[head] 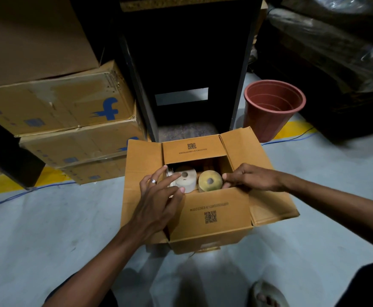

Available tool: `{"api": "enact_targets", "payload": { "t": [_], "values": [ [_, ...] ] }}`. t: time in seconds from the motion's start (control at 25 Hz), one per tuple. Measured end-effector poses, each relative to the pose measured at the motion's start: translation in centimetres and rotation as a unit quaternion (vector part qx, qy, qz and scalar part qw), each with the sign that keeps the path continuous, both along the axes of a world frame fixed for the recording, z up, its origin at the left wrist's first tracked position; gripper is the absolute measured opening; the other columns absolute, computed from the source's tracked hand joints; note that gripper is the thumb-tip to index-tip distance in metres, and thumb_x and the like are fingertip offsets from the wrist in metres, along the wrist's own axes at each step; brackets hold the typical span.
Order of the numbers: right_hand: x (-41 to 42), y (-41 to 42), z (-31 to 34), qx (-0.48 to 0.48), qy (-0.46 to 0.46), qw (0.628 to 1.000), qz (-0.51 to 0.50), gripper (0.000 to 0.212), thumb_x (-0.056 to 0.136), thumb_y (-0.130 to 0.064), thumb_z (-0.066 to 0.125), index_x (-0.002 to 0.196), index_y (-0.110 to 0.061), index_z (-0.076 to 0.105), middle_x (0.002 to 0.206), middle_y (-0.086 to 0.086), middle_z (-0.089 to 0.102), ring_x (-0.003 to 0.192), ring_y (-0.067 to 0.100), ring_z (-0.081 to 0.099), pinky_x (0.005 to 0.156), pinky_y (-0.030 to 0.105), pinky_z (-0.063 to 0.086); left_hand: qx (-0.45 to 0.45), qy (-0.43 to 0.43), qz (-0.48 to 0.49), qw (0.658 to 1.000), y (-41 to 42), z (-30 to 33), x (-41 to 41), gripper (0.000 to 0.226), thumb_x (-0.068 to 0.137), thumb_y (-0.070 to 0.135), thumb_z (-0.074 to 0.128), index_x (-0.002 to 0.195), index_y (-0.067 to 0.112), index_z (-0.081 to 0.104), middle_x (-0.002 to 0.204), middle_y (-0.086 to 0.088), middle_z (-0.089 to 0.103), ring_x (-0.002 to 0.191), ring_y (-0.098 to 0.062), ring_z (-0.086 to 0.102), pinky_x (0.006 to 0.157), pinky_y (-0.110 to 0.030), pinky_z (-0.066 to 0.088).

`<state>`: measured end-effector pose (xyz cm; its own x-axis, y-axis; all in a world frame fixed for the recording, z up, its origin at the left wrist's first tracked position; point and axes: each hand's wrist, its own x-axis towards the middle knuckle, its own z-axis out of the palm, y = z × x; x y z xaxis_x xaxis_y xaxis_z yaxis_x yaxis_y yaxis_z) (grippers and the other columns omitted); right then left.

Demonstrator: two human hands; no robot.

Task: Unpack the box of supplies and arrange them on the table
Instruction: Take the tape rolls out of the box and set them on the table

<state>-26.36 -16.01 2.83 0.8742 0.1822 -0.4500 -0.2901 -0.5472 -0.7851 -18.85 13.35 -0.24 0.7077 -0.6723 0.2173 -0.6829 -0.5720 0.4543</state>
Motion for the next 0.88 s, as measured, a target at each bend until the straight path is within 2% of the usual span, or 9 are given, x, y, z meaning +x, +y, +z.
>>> {"api": "enact_targets", "payload": {
  "t": [0.08, 0.2, 0.28, 0.36, 0.44, 0.52, 0.64, 0.72, 0.88],
  "values": [
    [-0.2, 0.1, 1.0, 0.024, 0.071, 0.997, 0.03, 0.037, 0.099, -0.045, 0.052, 0.092, -0.023, 0.081, 0.09, -0.004, 0.076, 0.084, 0.01, 0.068, 0.08, 0.027, 0.047, -0.023, 0.055, -0.022, 0.998, 0.2, 0.9, -0.3, 0.055, 0.097, 0.051, 0.03, 0.081, 0.025, 0.075, 0.126, 0.02, 0.063, 0.135, -0.002, 0.038, 0.113, -0.039, 0.022],
    [-0.3, 0.2, 0.8, 0.045, 0.117, 0.991, 0.057, 0.027, 0.097, -0.036, 0.061, 0.106, -0.018, 0.078, 0.107, 0.006, 0.076, 0.097, 0.013, 0.068, 0.09, 0.031, 0.046, -0.008, 0.237, -0.068, 0.969, 0.6, 2.4, -0.7, 0.061, 0.097, 0.059, 0.03, 0.089, 0.023, 0.077, 0.096, 0.014, 0.074, 0.097, -0.001, 0.065, 0.095, -0.041, 0.049],
    [-0.5, 0.7, 0.8, 0.045, 0.13, 0.986, 0.095, 0.028, 0.093, -0.031, 0.068, 0.118, -0.02, 0.074, 0.117, 0.006, 0.073, 0.104, 0.013, 0.066, 0.093, 0.034, 0.046, 0.001, 0.382, -0.085, 0.92, 0.5, 3.5, -1.1, 0.057, 0.103, 0.051, 0.03, 0.098, 0.022, 0.078, 0.1, 0.01, 0.075, 0.095, -0.006, 0.068, 0.095, -0.037, 0.051],
    [-1.0, 1.5, 0.8, 0.018, 0.145, 0.979, 0.142, 0.045, 0.086, -0.033, 0.077, 0.129, -0.027, 0.066, 0.125, -0.004, 0.069, 0.117, 0.009, 0.062, 0.105, 0.038, 0.047, 0.025, 0.472, -0.103, 0.875, 0.4, 3.5, -1.8, 0.046, 0.105, 0.04, 0.033, 0.111, 0.021, 0.075, 0.11, 0.008, 0.073, 0.102, -0.006, 0.066, 0.097, -0.03, 0.05],
    [-2.0, 2.4, 1.0, -0.038, 0.126, 0.977, 0.168, 0.067, 0.075, -0.043, 0.085, 0.135, -0.035, 0.058, 0.129, -0.015, 0.064, 0.123, 0.004, 0.056, 0.111, 0.036, 0.044, 0.068, 0.451, -0.146, 0.878, 0.6, 2.5, -2.5, 0.036, 0.101, 0.041, 0.044, 0.127, 0.029, 0.065, 0.126, 0.011, 0.066, 0.115, -0.003, 0.06, 0.104, -0.033, 0.047],
    [-3.3, 3.2, 0.7, -0.1, 0.087, 0.973, 0.188, 0.085, 0.065, -0.058, 0.086, 0.14, -0.043, 0.048, 0.135, -0.023, 0.057, 0.127, 0.0, 0.051, 0.111, 0.03, 0.042, 0.133, 0.36, -0.191, 0.903, 1.1, 1.1, -3.4, 0.044, 0.097, 0.051, 0.049, 0.14, 0.038, 0.05, 0.14, 0.015, 0.054, 0.125, 0.0, 0.05, 0.107, -0.036, 0.044],
    [-5.1, 4.1, -0.8, -0.184, 0.018, 0.95, 0.251, 0.105, 0.06, -0.075, 0.078, 0.148, -0.042, 0.032, 0.146, -0.02, 0.043, 0.133, 0.002, 0.042, 0.113, 0.028, 0.038, 0.238, 0.238, -0.199, 0.92, 1.5, -0.2, -5.2, 0.056, 0.095, 0.056, 0.048, 0.148, 0.039, 0.035, 0.149, 0.017, 0.04, 0.133, -0.007, 0.042, 0.106, -0.035, 0.041],
    [-5.9, 4.2, -2.3, -0.208, -0.011, 0.939, 0.272, 0.102, 0.064, -0.071, 0.077, 0.149, -0.035, 0.032, 0.145, -0.012, 0.042, 0.132, 0.007, 0.043, 0.112, 0.029, 0.039, 0.265, 0.185, -0.187, 0.928, 1.5, -1.3, -6.1, 0.059, 0.093, 0.057, 0.048, 0.148, 0.041, 0.032, 0.148, 0.015, 0.042, 0.134, -0.01, 0.042, 0.106, -0.033, 0.04],
    [-6.5, 3.9, -4.9, -0.222, -0.036, 0.937, 0.268, 0.094, 0.078, -0.051, 0.077, 0.154, -0.025, 0.027, 0.147, -0.001, 0.044, 0.134, 0.014, 0.045, 0.109, 0.023, 0.038, 0.253, 0.155, -0.146, 0.944, 1.2, -3.2, -6.1, 0.059, 0.088, 0.055, 0.054, 0.143, 0.042, 0.039, 0.144, 0.015, 0.048, 0.132, -0.01, 0.044, 0.102, -0.029, 0.038]
  ]
}}
